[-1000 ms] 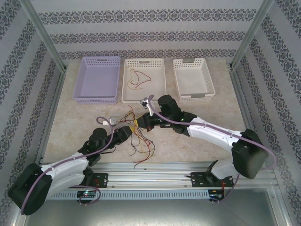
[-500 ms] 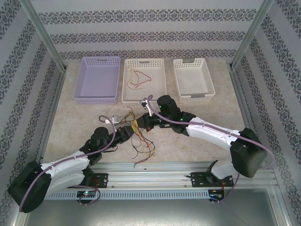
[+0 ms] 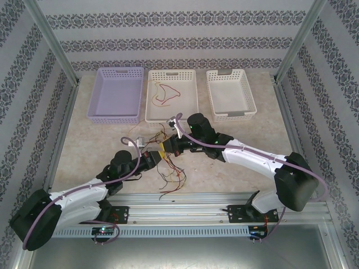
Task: Untangle the cables
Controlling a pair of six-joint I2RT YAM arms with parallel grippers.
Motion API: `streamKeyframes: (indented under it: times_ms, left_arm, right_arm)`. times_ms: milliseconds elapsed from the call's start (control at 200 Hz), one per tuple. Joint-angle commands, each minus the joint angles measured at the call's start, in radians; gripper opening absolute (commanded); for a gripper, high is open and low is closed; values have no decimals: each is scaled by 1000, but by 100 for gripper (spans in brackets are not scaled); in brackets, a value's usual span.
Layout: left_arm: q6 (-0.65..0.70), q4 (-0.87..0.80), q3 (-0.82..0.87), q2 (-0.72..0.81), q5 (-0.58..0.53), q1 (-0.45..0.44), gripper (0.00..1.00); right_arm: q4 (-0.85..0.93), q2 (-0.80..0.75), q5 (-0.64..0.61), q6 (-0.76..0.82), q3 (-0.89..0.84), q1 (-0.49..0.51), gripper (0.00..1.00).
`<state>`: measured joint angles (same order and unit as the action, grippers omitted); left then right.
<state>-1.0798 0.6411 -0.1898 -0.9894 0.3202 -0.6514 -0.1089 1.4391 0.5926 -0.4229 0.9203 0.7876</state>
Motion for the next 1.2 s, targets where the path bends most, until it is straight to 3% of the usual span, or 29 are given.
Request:
streamKeyframes:
  times_ms: [0, 215, 684, 1194]
  left_arm:
    - [29, -13, -17, 4, 3, -15, 0]
    - [38, -43, 17, 40, -7, -14, 0]
    - [112, -391, 30, 320, -104, -14, 0]
    - [257, -748, -100, 449, -141, -1, 0]
  right_arm:
    - [-8, -22, -2, 4, -11, 1, 0]
    - [23, -62, -41, 9, -21, -18, 0]
    - [71, -201, -102, -66, -124, -220, 0]
    - [204, -416, -104, -182, -238, -641, 0]
